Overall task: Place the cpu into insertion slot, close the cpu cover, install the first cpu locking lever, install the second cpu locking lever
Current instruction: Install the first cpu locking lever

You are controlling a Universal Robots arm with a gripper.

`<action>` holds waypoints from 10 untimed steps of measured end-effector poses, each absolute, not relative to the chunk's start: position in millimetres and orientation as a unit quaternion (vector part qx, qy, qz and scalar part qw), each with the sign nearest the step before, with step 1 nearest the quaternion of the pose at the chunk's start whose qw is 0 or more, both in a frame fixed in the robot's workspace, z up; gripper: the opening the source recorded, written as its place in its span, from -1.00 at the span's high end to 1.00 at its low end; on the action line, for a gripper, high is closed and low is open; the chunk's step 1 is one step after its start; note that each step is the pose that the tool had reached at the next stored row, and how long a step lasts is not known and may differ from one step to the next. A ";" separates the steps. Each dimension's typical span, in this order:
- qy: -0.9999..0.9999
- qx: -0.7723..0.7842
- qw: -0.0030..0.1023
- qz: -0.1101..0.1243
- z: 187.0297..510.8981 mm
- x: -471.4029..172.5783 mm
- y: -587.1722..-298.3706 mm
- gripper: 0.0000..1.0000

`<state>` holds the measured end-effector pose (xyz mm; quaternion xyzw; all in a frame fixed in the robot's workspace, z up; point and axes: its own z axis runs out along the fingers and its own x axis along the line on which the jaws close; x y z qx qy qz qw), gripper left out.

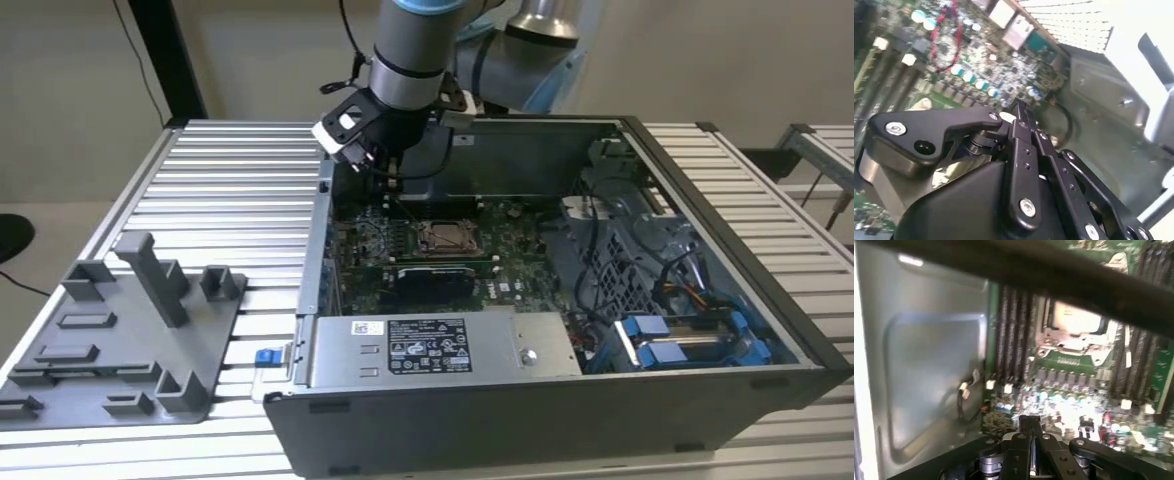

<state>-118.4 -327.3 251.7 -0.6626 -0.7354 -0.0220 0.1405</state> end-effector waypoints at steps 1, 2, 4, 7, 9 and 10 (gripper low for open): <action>-0.735 -0.662 0.142 -0.024 251.6 -120.2 -327.3 1.00; -0.735 -0.662 0.143 -0.024 251.6 -120.9 -327.4 1.00; -0.735 -0.662 0.145 -0.027 251.0 -120.9 -327.4 1.00; -0.735 -0.661 0.148 -0.030 247.8 -120.9 -327.4 1.00; -0.735 -0.660 0.150 -0.032 245.3 -120.9 -327.4 1.00; -0.736 -0.660 0.151 -0.033 244.3 -120.9 -327.4 1.00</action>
